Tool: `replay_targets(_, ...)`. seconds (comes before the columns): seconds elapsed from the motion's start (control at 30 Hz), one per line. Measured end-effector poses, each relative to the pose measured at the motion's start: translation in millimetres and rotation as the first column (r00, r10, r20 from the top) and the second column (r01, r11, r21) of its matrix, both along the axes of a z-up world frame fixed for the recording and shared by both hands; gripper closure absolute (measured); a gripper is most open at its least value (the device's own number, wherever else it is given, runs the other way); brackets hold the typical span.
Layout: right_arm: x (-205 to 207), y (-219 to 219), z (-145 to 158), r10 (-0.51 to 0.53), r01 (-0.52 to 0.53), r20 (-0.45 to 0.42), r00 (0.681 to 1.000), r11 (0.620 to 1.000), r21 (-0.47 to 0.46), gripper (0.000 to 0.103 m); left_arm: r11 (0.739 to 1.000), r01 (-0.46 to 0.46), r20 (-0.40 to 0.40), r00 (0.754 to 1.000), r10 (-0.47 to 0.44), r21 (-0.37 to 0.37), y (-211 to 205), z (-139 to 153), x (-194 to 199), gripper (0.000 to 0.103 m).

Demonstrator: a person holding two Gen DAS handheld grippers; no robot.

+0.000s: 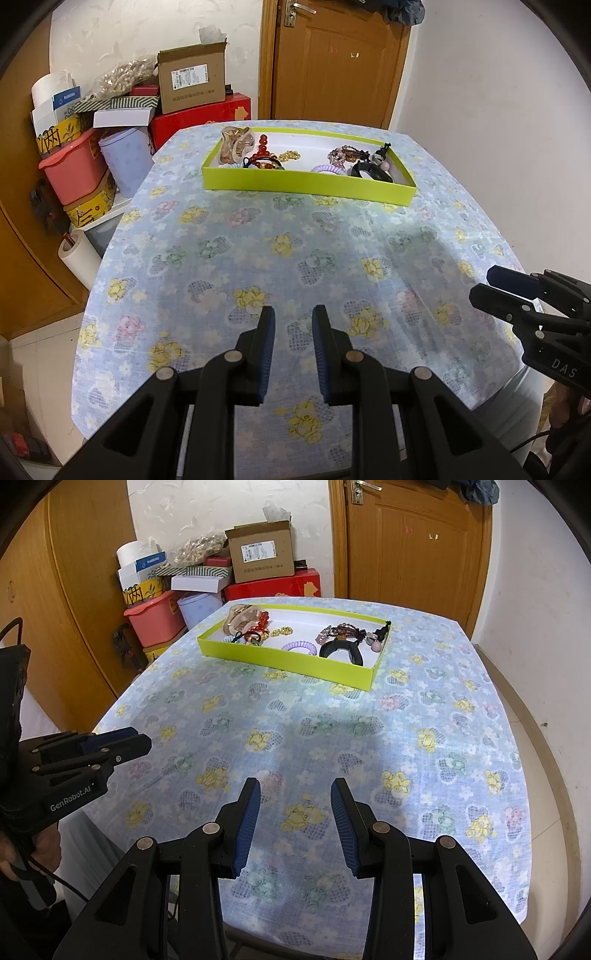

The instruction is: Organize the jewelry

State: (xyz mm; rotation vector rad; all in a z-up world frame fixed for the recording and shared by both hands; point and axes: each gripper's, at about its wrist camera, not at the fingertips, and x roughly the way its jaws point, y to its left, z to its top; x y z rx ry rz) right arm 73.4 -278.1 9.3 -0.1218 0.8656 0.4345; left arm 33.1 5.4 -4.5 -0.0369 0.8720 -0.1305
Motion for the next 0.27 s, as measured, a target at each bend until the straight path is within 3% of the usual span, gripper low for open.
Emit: replay_targets(0.27, -0.1, 0.6, -1.1, -0.001, 0.001, -0.001, 1.000, 1.000, 0.000, 0.062, 1.000, 0.011, 0.000, 1.000, -0.011, -0.013, -2.6, -0.7, 0.1, 0.081)
